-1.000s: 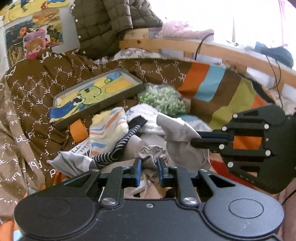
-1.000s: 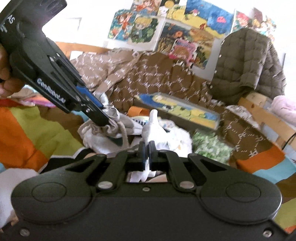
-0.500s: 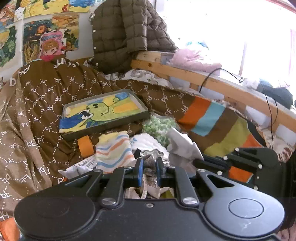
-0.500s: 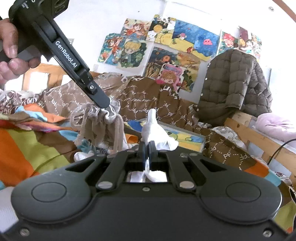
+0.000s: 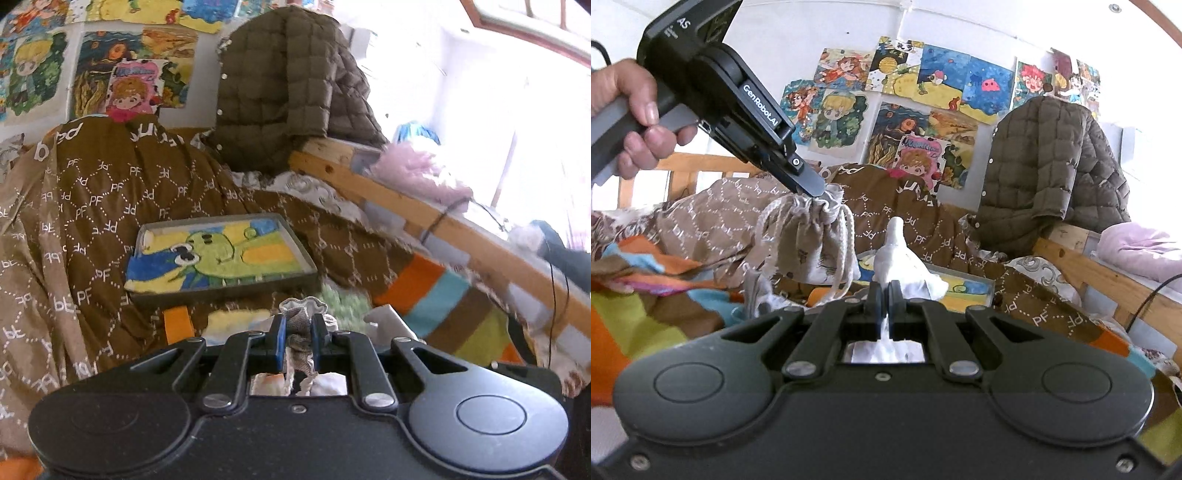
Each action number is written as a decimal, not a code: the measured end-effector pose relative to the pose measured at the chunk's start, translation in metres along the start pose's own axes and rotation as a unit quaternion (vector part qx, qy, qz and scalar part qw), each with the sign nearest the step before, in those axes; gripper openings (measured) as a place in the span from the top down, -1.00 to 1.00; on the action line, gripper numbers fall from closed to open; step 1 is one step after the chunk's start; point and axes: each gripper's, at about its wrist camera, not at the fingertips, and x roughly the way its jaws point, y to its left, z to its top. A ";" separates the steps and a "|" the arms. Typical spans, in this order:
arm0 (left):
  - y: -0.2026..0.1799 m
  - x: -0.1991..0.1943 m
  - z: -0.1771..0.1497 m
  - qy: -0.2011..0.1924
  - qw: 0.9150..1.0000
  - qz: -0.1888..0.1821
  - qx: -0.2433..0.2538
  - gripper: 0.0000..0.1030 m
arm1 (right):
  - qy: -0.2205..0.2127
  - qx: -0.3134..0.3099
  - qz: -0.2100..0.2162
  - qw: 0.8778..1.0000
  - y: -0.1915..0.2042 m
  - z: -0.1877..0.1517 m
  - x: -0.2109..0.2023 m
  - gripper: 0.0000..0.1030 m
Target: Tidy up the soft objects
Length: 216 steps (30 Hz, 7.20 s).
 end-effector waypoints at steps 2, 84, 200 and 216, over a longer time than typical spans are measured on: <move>0.007 0.011 0.012 -0.008 1.000 -0.001 -0.006 0.72 | 0.001 -0.001 0.001 1.000 -0.008 0.005 0.015 1.00; 0.060 0.112 0.042 -0.167 0.982 0.089 -0.022 -0.99 | 0.044 0.050 -0.043 0.997 -0.116 0.099 0.175 -0.99; 0.075 0.042 -0.171 0.049 0.963 0.039 -0.262 0.45 | 0.216 0.092 0.055 0.970 0.037 -0.091 0.103 0.43; 0.044 0.032 -0.164 0.043 0.986 0.038 -0.159 0.57 | 0.213 0.097 0.044 0.971 0.032 -0.092 0.111 0.81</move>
